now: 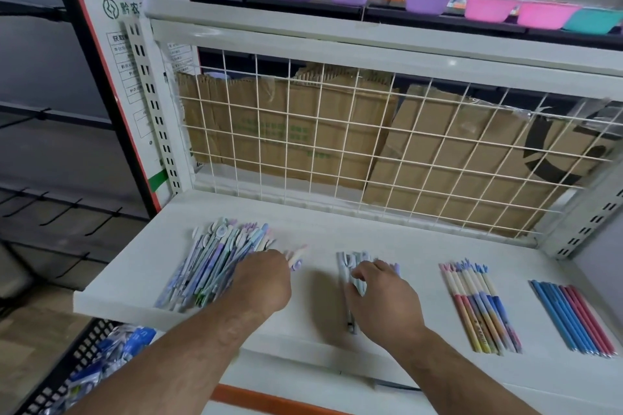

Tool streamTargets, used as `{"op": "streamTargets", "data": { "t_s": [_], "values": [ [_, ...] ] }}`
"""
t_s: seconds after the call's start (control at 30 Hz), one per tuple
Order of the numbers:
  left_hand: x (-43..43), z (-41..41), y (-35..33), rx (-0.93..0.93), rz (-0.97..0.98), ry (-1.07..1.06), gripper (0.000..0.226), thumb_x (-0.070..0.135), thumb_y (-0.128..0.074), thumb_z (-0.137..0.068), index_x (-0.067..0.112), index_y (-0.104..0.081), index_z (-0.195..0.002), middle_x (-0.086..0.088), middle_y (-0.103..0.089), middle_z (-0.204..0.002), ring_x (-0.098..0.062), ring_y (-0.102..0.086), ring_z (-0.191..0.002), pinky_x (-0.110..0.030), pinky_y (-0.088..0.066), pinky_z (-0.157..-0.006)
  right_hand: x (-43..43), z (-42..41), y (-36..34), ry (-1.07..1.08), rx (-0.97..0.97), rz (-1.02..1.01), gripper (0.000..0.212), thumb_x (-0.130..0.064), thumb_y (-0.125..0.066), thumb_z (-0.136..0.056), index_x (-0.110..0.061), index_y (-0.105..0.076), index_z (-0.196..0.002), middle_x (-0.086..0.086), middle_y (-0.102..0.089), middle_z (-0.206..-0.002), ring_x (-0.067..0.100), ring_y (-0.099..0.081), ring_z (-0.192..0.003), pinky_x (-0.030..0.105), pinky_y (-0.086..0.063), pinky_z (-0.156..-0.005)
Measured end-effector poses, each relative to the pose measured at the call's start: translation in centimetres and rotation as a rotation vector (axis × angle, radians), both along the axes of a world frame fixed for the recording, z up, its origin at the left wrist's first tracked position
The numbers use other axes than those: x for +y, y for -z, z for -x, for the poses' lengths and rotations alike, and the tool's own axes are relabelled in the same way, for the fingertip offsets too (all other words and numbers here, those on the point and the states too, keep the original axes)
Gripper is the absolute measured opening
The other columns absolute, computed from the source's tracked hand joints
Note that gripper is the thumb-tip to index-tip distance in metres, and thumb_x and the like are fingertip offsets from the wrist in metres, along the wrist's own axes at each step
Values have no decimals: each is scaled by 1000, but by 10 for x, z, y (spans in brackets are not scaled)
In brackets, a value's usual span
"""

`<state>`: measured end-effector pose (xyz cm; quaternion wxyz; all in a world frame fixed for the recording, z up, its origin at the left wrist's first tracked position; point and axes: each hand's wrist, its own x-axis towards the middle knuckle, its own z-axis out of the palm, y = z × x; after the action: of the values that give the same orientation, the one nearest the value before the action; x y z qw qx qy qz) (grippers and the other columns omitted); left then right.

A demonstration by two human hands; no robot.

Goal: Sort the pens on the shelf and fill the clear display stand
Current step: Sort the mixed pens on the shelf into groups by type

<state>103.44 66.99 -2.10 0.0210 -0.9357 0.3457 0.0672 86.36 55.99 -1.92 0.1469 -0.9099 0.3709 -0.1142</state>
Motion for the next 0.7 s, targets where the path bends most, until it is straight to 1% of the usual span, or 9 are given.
{"op": "streamTargets", "data": {
  "t_s": [0.07,0.13,0.2,0.33,0.43,0.5,0.57,0.67,0.7],
  "values": [
    [-5,0,1,22,-12,-15,26,19,-57,-91,13,-56,-116,-2,-67,-108,-22,-67,-101,-30,-41,-66,0,2,1,8,-18,-12,22,-32,-51,-96,-22,-66,-108,0,-65,-114,32,-54,-130,30,-44,-108],
    [-9,-1,2,43,-53,-14,27,15,-56,-91,12,-55,-119,-3,-66,-112,-24,-66,-103,-30,-42,-67,-1,3,1,18,-22,0,19,-33,-52,-96,-22,-65,-104,-1,-65,-109,32,-55,-128,27,-50,-90],
    [-13,-1,3,56,-97,-9,31,11,-55,-90,12,-55,-122,-3,-66,-113,-24,-66,-104,-30,-44,-70,-3,5,1,24,-28,0,16,-32,-52,-95,-24,-65,-100,-5,-64,-102,30,-58,-122,23,-45,-70],
    [-15,1,7,8,-153,27,34,8,-54,-92,11,-54,-126,-2,-65,-121,-22,-65,-110,-30,-42,-74,-6,12,-2,15,-37,-14,16,-35,-53,-95,-25,-65,-103,-7,-67,-105,21,-65,-107,26,-50,-70],
    [-15,0,7,40,-104,25,29,6,-51,-92,10,-56,-120,-4,-67,-113,-23,-68,-103,-29,-43,-66,-8,16,-5,5,-42,-29,16,-33,-54,-97,-23,-65,-103,-8,-66,-111,18,-57,-125,22,-44,-69],
    [-20,1,3,182,-3,23,19,7,-45,-95,7,-56,-110,-6,-67,-96,-24,-72,-87,-27,-45,-55,-9,21,-8,5,-59,-47,13,-31,-53,-96,-22,-64,-97,-8,-66,-104,18,-61,-119,23,-46,-66],
    [-28,5,-3,424,238,-48,17,17,-41,-99,9,-55,-96,-6,-63,-82,-26,-72,-78,-25,-46,-56,-12,25,-11,-8,-86,-98,13,-28,-54,-96,-20,-62,-89,-4,-67,-94,21,-70,-100,24,-52,-66],
    [-41,23,-11,841,562,-172,25,26,-39,-100,13,-52,-83,-6,-53,-73,-23,-59,-63,-25,-42,-59,-14,28,-14,-46,-212,-289,16,-25,-60,-94,-15,-65,-82,0,-68,-74,8,-66,-63,36,-54,-89],
    [-45,32,-14,952,615,-193,24,26,-40,-101,12,-55,-87,-7,-54,-76,-22,-59,-63,-25,-44,-58,-16,29,-16,-47,-260,-344,15,-26,-64,-92,-16,-68,-82,-4,-68,-72,7,-63,-62,33,-54,-86]
  ]
}}
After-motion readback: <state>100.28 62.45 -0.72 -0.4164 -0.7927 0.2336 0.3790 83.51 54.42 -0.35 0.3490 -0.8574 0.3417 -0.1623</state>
